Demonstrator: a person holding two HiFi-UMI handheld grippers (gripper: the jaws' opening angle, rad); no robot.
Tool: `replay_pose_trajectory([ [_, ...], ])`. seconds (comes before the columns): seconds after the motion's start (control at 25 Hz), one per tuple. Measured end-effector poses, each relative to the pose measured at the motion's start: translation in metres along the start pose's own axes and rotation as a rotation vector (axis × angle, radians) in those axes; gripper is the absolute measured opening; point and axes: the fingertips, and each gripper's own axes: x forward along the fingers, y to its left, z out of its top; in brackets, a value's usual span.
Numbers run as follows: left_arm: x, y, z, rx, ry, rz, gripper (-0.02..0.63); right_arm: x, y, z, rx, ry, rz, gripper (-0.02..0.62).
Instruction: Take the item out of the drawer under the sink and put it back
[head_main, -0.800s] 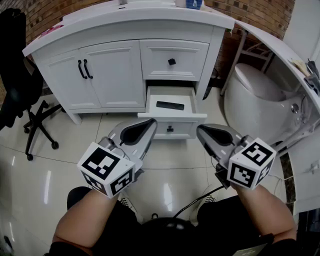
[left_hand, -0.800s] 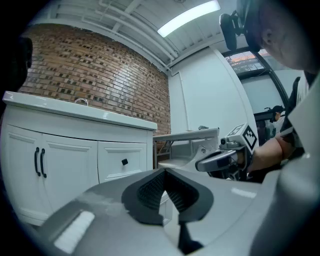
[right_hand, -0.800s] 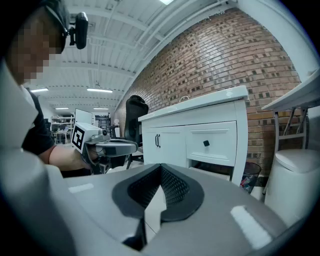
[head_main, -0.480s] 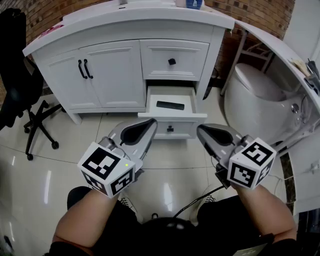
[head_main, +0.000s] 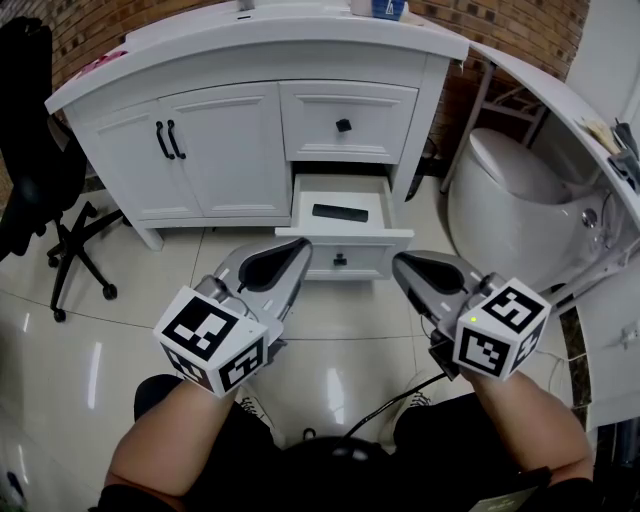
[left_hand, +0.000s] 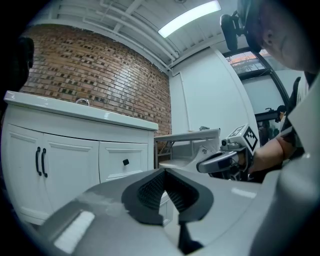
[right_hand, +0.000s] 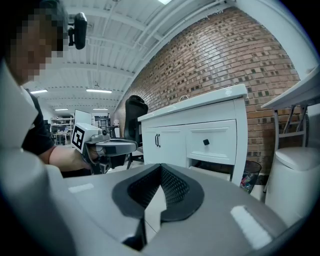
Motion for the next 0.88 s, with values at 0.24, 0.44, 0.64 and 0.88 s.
replay_pose_trajectory([
  [0.24,0.002,0.004,0.001,-0.011,-0.01,0.009,0.006,0.001,0.003,0.007,0.035,-0.023,0.018,0.008],
  [0.44,0.008,0.01,-0.001,-0.025,-0.005,0.011,0.005,0.005,-0.002,0.015,0.049,-0.049,0.03,0.008],
  [0.64,0.014,0.027,-0.004,-0.035,-0.001,0.03,0.005,0.016,-0.018,0.007,0.082,-0.028,0.023,0.008],
  [0.88,0.03,0.042,-0.014,-0.031,0.016,0.029,0.005,0.03,-0.045,0.004,0.109,-0.03,-0.001,0.008],
])
